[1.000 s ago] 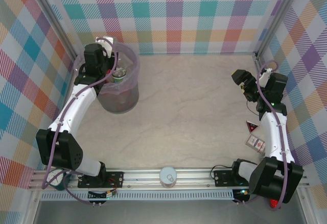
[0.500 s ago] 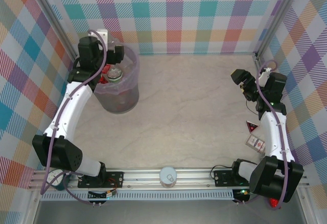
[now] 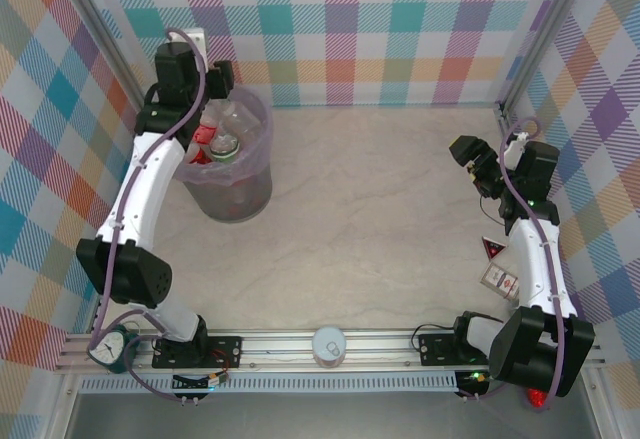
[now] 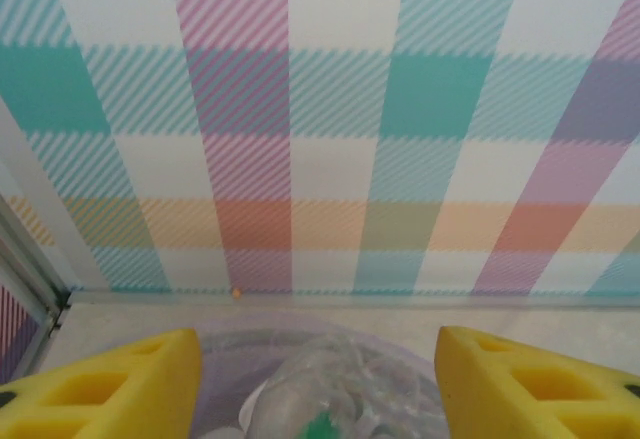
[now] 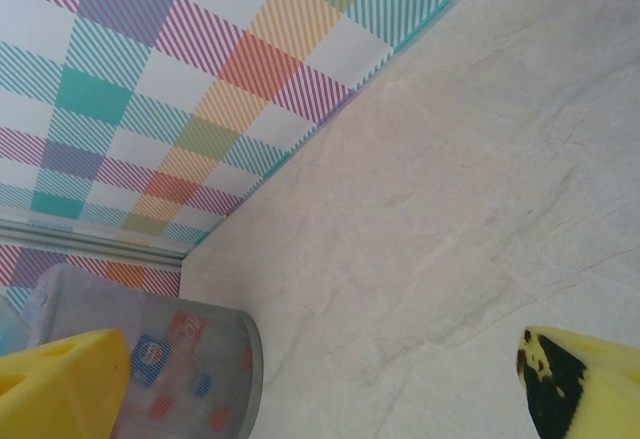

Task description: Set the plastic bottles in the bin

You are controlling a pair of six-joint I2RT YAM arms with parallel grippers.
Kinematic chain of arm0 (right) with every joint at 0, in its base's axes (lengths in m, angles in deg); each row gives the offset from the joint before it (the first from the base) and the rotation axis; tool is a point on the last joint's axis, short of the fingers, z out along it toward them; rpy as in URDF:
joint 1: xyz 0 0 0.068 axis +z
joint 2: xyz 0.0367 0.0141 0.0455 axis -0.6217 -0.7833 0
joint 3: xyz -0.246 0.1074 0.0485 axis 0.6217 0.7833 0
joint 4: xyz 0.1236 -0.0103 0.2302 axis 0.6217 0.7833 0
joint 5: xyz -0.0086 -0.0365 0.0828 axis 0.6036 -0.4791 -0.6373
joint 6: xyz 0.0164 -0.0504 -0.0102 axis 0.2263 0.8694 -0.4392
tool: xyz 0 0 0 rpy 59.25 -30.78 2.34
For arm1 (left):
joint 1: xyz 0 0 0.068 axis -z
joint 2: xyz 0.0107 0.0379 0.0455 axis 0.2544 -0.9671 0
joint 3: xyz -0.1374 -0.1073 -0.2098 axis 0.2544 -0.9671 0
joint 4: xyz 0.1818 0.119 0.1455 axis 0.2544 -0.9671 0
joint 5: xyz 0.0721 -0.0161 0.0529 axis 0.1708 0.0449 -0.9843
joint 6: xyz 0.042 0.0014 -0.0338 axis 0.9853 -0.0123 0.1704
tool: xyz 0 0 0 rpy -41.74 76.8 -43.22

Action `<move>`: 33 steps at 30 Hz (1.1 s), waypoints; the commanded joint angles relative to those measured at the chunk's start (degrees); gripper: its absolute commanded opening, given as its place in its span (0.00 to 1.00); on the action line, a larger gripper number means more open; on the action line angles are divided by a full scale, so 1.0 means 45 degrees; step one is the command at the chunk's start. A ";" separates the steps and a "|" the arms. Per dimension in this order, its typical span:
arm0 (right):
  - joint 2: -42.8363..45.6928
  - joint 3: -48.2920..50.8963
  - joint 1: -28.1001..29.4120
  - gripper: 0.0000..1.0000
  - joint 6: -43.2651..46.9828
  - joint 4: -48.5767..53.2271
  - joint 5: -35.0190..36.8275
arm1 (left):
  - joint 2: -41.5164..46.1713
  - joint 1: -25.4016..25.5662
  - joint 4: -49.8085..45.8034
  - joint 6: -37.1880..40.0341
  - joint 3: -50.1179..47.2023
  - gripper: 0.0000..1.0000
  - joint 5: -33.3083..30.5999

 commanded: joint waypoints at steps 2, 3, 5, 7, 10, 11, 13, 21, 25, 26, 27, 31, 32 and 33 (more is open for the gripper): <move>0.0117 -0.0464 0.0093 0.99 0.0111 -0.0119 -0.0113 | -0.0128 -0.0066 -0.1021 -0.0185 -0.0309 0.58 -0.0686; 0.0092 -0.0464 0.0092 0.99 0.0109 -0.0131 -0.0147 | -0.0094 -0.0070 -0.1082 -0.0199 -0.0536 0.56 -0.0767; 0.0040 -0.0464 0.0093 0.99 0.0075 -0.0201 -0.0181 | 0.0069 -0.0071 -0.1129 -0.0300 -0.0995 0.53 -0.0881; -0.0039 -0.0443 0.0099 0.99 0.0060 -0.0271 -0.0210 | 0.0321 -0.0080 -0.1161 -0.0520 -0.1550 0.49 -0.0968; -0.0108 -0.0463 0.0105 0.99 0.0031 -0.0342 -0.0210 | 0.0741 -0.0105 -0.1107 -0.0938 -0.2294 0.46 -0.1044; -0.0147 -0.0464 0.0129 0.99 0.0023 -0.0369 -0.0201 | 0.0849 -0.0129 -0.1112 -0.1059 -0.2444 0.46 -0.1052; -0.0215 -0.0486 0.0169 0.99 0.0011 -0.0399 -0.0225 | 0.1050 -0.0135 -0.1126 -0.1290 -0.2620 0.45 -0.1010; -0.0265 -0.0541 0.0273 0.99 0.0088 -0.0393 -0.0215 | 0.1037 -0.0184 -0.2240 -0.2113 -0.1059 0.65 -0.0462; -0.0235 -0.0562 0.0288 0.99 0.0145 -0.0334 -0.0228 | 0.0993 -0.0203 -0.2775 -0.2170 0.0058 0.77 -0.0193; -0.0242 -0.0581 0.0300 0.99 0.0148 -0.0339 -0.0230 | 0.0995 -0.0207 -0.2891 -0.2168 0.0302 0.78 -0.0171; -0.0255 -0.0581 0.0311 0.99 0.0165 -0.0348 -0.0248 | 0.1003 -0.0204 -0.3023 -0.2134 0.0524 0.80 -0.0183; -0.0231 -0.0620 0.0338 0.99 0.0242 -0.0291 -0.0269 | 0.1230 -0.0297 -0.3605 -0.2031 0.1356 0.96 -0.0387; -0.0229 -0.0639 0.0347 0.99 0.0265 -0.0257 -0.0269 | 0.1365 -0.0383 -0.3761 -0.2057 0.1510 1.00 -0.0438; -0.0228 -0.0659 0.0340 0.99 0.0294 -0.0258 -0.0269 | 0.1490 -0.0479 -0.3914 -0.2085 0.1631 1.00 -0.0454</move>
